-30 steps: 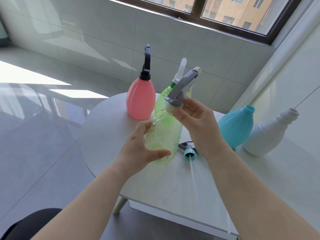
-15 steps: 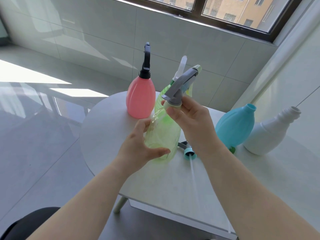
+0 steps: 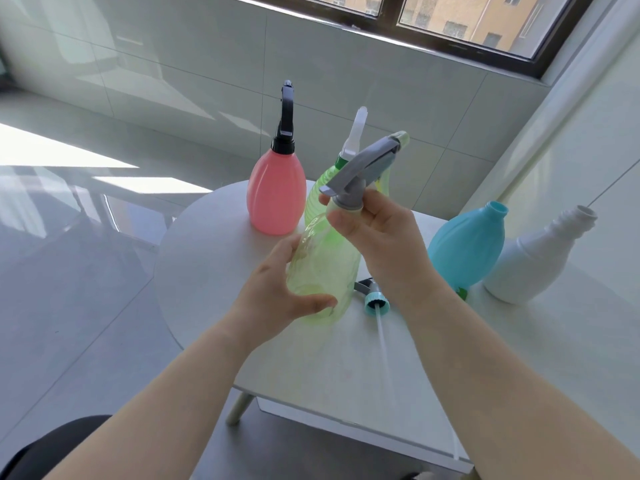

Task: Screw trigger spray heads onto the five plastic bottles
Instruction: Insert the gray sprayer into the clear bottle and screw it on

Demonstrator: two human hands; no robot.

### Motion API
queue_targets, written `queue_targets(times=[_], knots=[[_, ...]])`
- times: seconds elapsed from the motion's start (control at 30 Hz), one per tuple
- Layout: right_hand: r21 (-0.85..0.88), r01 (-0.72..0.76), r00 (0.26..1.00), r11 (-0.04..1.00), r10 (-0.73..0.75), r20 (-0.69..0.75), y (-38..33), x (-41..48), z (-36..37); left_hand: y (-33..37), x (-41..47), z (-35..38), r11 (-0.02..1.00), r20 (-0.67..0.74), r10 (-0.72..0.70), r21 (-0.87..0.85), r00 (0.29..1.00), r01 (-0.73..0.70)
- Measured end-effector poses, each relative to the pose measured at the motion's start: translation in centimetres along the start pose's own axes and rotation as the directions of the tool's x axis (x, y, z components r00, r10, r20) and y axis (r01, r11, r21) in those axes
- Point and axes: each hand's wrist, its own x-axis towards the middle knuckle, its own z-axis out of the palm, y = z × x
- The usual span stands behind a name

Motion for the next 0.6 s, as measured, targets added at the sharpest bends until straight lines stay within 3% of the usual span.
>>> queue_targets(times=[0.13,0.23,0.43,0.6], knots=[[-0.042,0.029,0.992,0.999,-0.034,-0.119,0.1,-0.5,1.1,-0.2,0.0,0.2,0.999,-0.021,0.030,0.018,0.999,-0.030],[-0.077,0.022,0.996,0.997,-0.029,-0.090,-0.3,-0.4,0.9,-0.2,-0.3,0.6,0.999,-0.040,0.031,0.022,0.999,-0.030],[-0.345,-0.006,0.995,0.939,-0.030,-0.099,-1.8,-0.1,-0.5,-0.4,-0.9,0.7,0.993,0.030,0.111,0.039,0.993,-0.113],[-0.180,-0.082,0.992,0.980,0.063,-0.111,-4.6,1.6,-2.9,-0.1,-1.1,-0.3,0.982,-0.010,0.166,0.095,0.986,-0.164]])
